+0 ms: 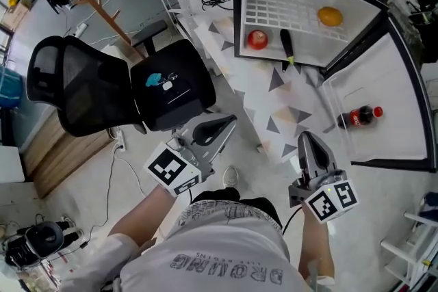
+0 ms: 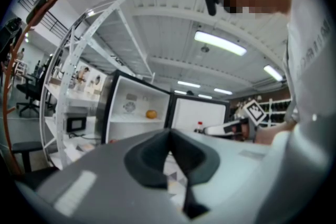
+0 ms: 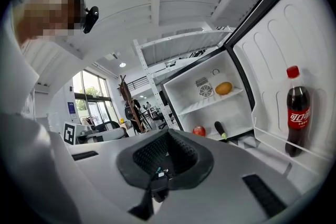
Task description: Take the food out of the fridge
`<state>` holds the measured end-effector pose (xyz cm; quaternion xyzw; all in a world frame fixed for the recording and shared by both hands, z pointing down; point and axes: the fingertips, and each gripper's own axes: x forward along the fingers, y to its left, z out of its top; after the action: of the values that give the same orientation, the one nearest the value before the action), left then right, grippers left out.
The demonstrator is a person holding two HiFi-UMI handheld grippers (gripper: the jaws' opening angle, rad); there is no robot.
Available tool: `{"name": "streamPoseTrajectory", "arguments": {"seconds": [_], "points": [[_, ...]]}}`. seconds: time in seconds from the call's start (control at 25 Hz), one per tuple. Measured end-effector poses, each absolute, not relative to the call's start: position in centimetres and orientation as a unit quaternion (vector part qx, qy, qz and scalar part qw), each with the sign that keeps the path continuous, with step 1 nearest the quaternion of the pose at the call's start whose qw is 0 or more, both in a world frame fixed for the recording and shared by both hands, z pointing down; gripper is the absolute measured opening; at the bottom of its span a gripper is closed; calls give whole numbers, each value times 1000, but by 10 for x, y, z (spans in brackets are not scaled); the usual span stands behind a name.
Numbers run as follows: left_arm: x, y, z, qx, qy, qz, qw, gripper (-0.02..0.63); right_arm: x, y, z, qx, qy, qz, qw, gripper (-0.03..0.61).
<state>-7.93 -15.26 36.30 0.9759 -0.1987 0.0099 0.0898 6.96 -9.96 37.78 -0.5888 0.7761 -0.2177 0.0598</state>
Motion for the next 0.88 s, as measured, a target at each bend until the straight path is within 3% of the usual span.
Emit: {"name": "streamPoseTrajectory", "arguments": {"seconds": [0.88], "points": [[-72, -169, 355, 972, -219, -2, 84, 6, 86, -127, 356, -591, 785, -180, 54, 2]]}}
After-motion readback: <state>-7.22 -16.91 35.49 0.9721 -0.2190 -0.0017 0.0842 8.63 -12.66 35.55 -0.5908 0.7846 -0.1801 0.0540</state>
